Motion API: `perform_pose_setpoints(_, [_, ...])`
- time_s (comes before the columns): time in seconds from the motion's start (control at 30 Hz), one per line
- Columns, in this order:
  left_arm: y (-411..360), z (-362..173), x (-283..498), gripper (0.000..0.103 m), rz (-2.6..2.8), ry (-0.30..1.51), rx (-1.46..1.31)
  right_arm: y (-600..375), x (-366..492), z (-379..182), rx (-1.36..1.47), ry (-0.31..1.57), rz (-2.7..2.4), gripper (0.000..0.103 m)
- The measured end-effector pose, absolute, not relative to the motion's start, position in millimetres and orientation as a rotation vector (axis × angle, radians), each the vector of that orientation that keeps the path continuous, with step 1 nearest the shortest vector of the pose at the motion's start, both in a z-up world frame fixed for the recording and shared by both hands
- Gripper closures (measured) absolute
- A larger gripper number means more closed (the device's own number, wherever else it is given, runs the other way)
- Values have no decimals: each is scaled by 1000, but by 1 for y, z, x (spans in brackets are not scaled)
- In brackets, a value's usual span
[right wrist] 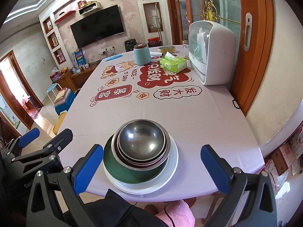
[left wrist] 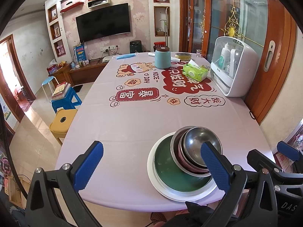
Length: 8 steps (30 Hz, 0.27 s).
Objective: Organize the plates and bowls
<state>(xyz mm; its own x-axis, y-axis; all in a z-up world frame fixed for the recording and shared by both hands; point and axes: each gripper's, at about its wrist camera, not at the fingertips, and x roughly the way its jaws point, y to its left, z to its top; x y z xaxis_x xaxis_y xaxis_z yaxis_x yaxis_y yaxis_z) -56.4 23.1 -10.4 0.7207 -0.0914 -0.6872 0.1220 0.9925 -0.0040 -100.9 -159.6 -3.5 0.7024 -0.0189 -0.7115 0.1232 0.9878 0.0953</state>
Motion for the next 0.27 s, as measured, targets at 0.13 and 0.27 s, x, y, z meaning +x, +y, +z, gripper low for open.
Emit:
perform_pose_setpoints(0.13, [24, -9, -54, 1, -119, 757, 42, -160, -100, -3, 139, 789, -79, 0])
perform_pose_setpoints(0.27, [25, -9, -54, 1, -119, 758, 43, -159, -100, -3, 139, 790, -79, 0])
